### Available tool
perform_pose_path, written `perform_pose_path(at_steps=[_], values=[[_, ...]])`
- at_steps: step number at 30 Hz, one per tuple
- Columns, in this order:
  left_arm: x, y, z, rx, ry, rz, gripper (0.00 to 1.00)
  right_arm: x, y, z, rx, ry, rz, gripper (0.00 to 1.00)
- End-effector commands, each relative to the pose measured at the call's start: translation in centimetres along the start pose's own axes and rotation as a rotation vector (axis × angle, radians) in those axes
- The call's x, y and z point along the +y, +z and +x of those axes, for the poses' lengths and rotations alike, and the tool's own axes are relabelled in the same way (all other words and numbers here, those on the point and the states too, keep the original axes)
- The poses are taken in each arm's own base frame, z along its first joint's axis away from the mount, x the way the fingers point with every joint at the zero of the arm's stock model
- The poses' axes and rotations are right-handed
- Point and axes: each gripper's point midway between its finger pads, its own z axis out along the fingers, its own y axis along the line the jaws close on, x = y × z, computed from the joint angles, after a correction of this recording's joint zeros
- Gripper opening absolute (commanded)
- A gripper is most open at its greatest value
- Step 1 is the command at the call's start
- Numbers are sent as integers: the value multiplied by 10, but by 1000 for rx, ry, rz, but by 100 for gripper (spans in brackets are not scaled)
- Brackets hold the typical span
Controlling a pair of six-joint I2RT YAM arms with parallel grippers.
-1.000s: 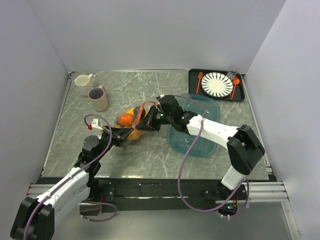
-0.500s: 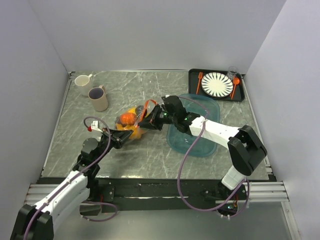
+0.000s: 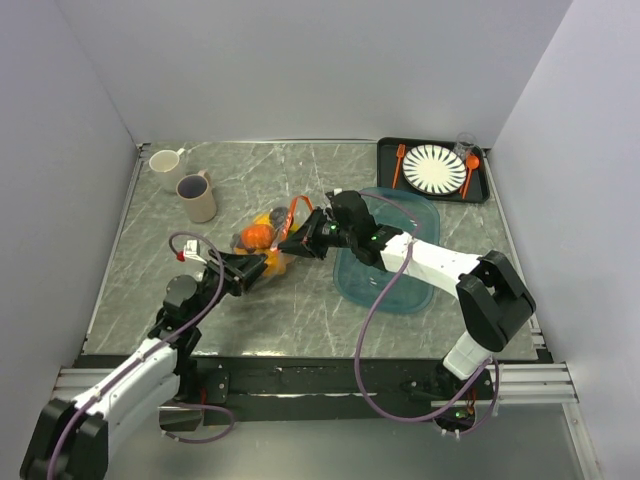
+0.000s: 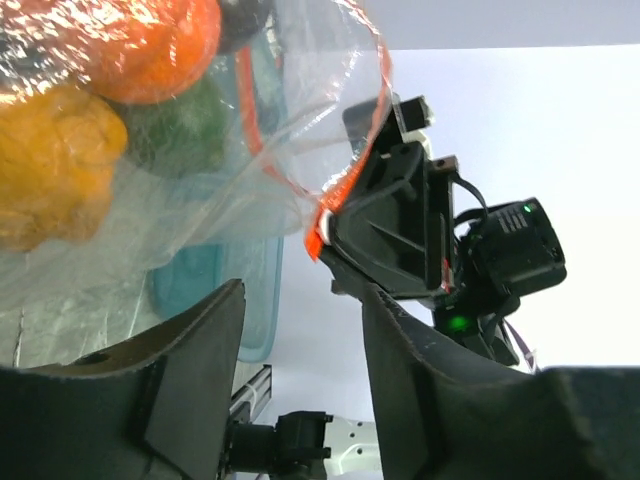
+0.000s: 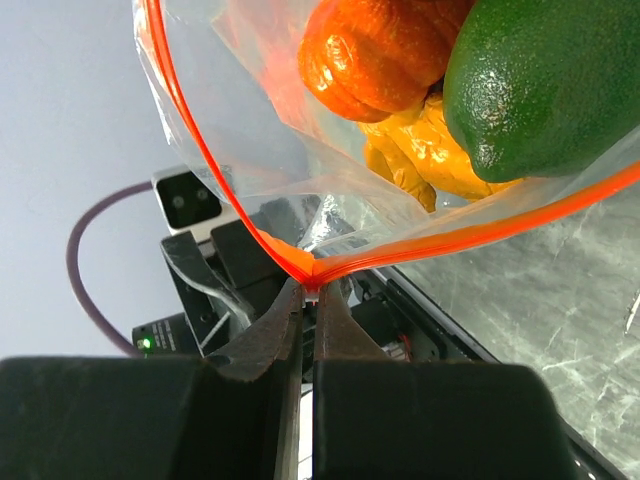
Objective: Place the food in the zip-top bag and seal the zipper
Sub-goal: Zip the zipper food storage bag at the center of the board.
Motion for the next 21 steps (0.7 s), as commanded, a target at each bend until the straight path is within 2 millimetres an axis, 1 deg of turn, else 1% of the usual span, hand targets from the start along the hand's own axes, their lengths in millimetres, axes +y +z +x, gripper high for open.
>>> perform_pose_path(at_steps=[1, 2, 3, 5, 6, 7, 9, 14, 15, 19, 20, 21], values=[[-25, 8, 2, 27, 13, 101, 56, 21, -16, 3, -7, -53, -63, 0], [-32, 10, 2, 33, 17, 129, 55, 22, -16, 3, -5, -56, -67, 0], [-28, 14, 4, 45, 12, 112, 54, 21, -16, 4, 0, -56, -67, 0], [-29, 16, 3, 46, 4, 118, 52, 23, -16, 4, 2, -61, -70, 0], [-30, 18, 2, 45, 3, 127, 47, 24, -16, 4, 2, -62, -70, 0], [-31, 19, 2, 43, 2, 130, 45, 24, -17, 4, 4, -64, -70, 0], [-35, 22, 0, 41, 4, 143, 42, 23, -16, 5, 10, -64, -70, 0], [-43, 27, -2, 34, 15, 163, 41, 21, -14, 7, 20, -61, -68, 0], [-41, 29, -2, 38, 15, 155, 41, 19, -14, 6, 21, -59, -62, 0], [-44, 33, 0, 54, 9, 167, 37, 19, -14, 8, 25, -64, -62, 0], [-43, 33, 0, 59, 6, 166, 32, 19, -14, 7, 24, -65, -62, 0], [-41, 33, 1, 61, 3, 160, 30, 20, -14, 7, 24, -65, -62, 0]])
